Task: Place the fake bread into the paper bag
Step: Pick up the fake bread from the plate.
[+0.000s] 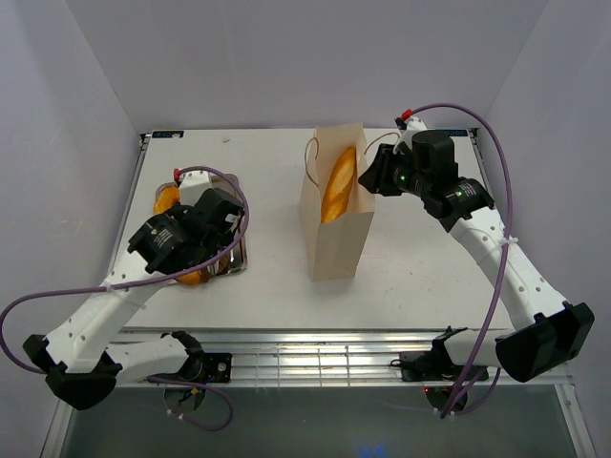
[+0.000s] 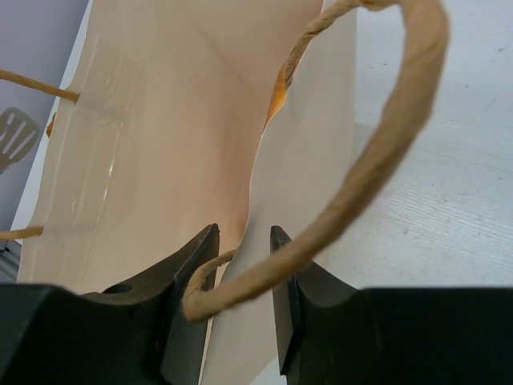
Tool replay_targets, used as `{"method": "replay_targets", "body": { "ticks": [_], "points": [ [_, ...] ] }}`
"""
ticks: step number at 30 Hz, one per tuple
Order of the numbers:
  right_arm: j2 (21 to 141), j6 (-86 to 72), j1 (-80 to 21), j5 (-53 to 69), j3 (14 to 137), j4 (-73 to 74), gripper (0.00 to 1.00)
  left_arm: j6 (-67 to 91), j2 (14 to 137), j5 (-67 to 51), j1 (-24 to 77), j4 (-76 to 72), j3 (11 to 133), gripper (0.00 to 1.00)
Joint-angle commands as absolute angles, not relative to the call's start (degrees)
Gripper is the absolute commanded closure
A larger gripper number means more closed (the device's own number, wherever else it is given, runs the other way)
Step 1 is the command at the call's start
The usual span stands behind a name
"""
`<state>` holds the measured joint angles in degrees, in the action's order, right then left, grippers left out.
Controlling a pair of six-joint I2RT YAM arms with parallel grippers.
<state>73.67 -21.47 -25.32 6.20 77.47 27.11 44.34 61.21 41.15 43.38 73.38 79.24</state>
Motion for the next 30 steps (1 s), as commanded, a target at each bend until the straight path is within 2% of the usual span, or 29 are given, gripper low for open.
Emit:
{"method": "replay_targets", "body": {
  "ticks": [1,9,14,30],
  "points": [
    [73.5,-20.3,-25.8,7.0,77.9,25.9,0.62,44.7,63.5,45.3,42.5,77.4,79.9,0.42],
    [73.7,-20.3,-25.7,7.6,77.8,25.5,0.62,41.9,66.2,46.3,37.5,74.0,74.6,0.37],
    [74.1,-20.2,-25.8,7.8,77.8,25.5,0.62,36.6,66.4,42.4,31.8,67.8,71.5,0.37],
    [75.1,-20.0,-25.8,8.5,77.3,24.3,0.62,31.9,69.5,40.4,25.8,60.2,66.7,0.35]
  ]
}}
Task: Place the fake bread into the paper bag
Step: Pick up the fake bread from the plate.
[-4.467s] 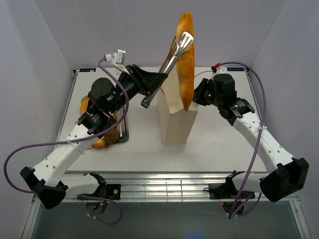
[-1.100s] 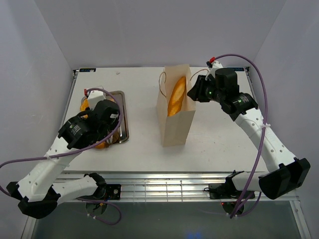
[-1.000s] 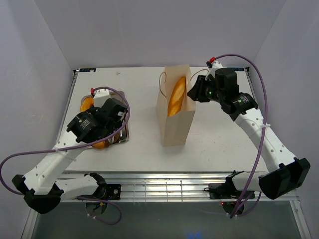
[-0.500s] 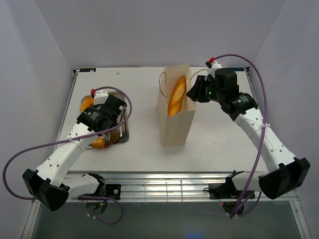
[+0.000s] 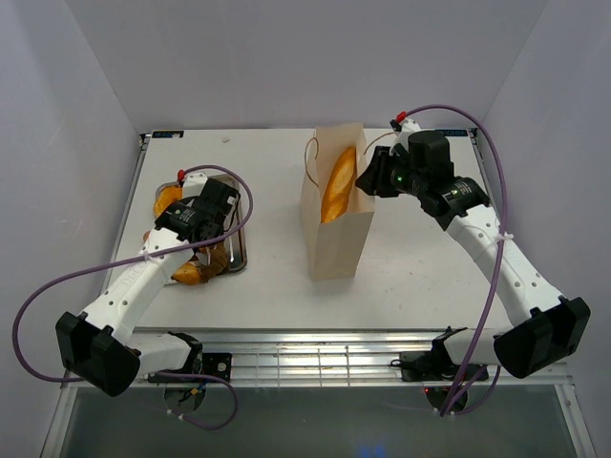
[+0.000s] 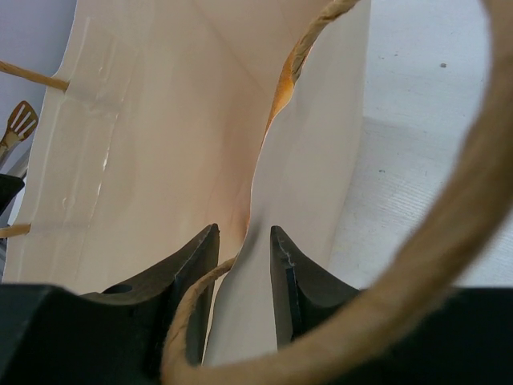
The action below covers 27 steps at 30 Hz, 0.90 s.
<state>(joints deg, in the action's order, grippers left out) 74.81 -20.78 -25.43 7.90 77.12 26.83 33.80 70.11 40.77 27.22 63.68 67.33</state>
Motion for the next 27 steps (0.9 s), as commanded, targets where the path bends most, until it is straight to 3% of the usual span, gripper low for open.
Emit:
{"method": "replay_targets", "body": {
  "ticks": [1,12,27],
  "points": [
    [75.2,-20.0,-25.8,8.6,77.3,24.3,0.62,31.8,69.5,40.3,25.2,59.9,66.4,0.35],
    [75.7,-20.0,-25.7,8.8,77.4,24.0,0.62,30.7,69.3,37.5,22.5,56.7,63.2,0.39],
    [75.7,-20.1,-25.7,8.6,77.2,24.1,0.62,30.6,66.5,35.8,21.7,56.2,63.1,0.70]
  ]
}}
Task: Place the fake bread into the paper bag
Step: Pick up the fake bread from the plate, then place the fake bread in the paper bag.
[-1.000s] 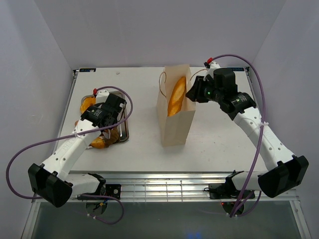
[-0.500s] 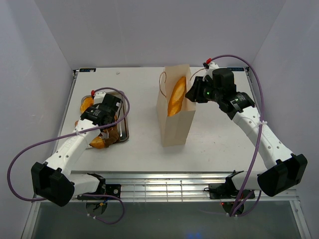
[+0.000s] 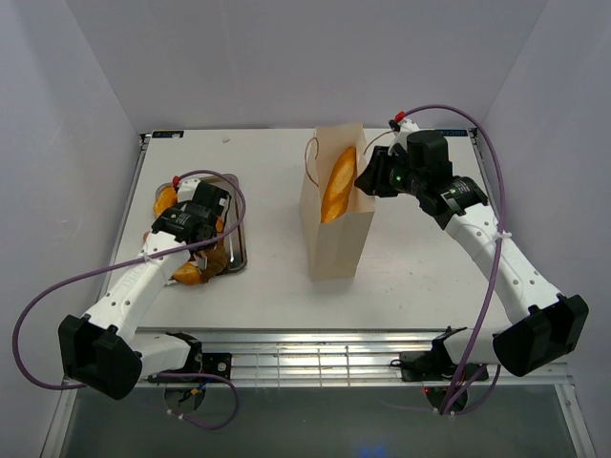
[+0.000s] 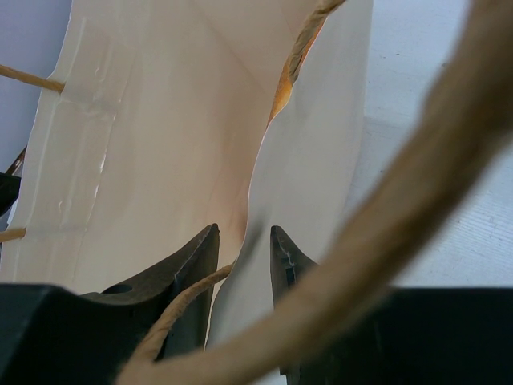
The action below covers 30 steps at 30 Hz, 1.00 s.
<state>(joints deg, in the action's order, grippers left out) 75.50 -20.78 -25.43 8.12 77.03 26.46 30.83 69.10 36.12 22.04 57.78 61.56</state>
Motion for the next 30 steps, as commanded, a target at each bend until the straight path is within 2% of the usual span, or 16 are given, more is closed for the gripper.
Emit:
{"method": "replay_targets", "body": {
  "ticks": [1,10,20,30],
  "points": [
    [75.7,-20.1,-25.7,8.7,77.2,24.1,0.62,30.3,66.4,35.6,21.7,56.2,63.7,0.70],
    [76.1,-19.6,-25.8,7.9,78.7,25.0,0.62,28.7,65.7,28.0,21.7,58.6,77.1,0.75],
    [76.7,-18.9,-25.7,6.7,80.2,26.3,0.62,29.8,63.0,8.5,21.7,57.5,91.3,0.73],
    [76.8,-18.8,-25.7,6.6,83.5,27.8,0.62,35.1,57.8,-13.6,21.7,42.1,96.2,0.71]
  ]
}}
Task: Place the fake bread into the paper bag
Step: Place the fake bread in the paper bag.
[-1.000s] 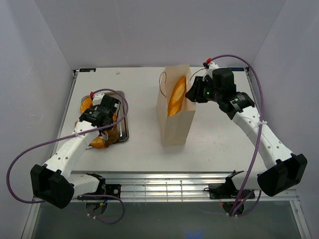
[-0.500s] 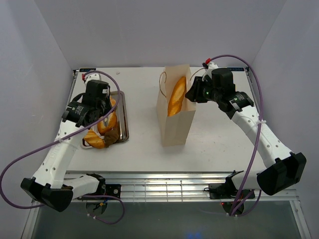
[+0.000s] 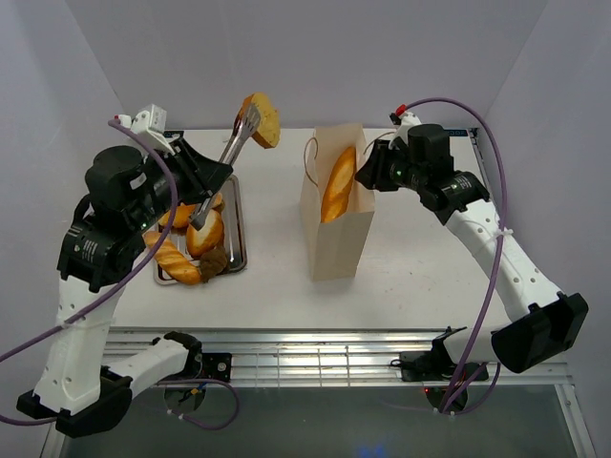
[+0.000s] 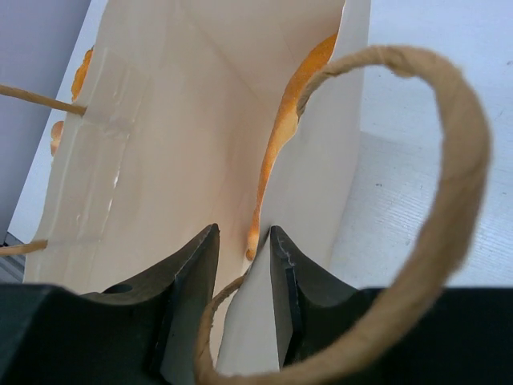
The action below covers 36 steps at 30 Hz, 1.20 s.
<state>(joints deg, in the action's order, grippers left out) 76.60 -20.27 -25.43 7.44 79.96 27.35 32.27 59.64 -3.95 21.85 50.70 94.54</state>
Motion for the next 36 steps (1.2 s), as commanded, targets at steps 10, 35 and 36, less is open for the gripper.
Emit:
{"method": "replay_targets", "body": {
  "ticks": [10,35,36],
  "points": [
    [77.4,-18.6,-25.7,6.2,86.9,29.4,0.63,42.9,55.2,-28.5,21.7,22.3,90.3,0.68],
    [78.2,-18.8,-25.7,5.1,88.2,30.0,0.75,47.1,57.7,-30.9,21.8,15.4,75.0,0.51],
    [78.2,-18.9,-25.7,5.1,88.2,30.0,0.75,46.9,57.9,-30.7,21.8,15.3,74.7,0.48]
  ]
}}
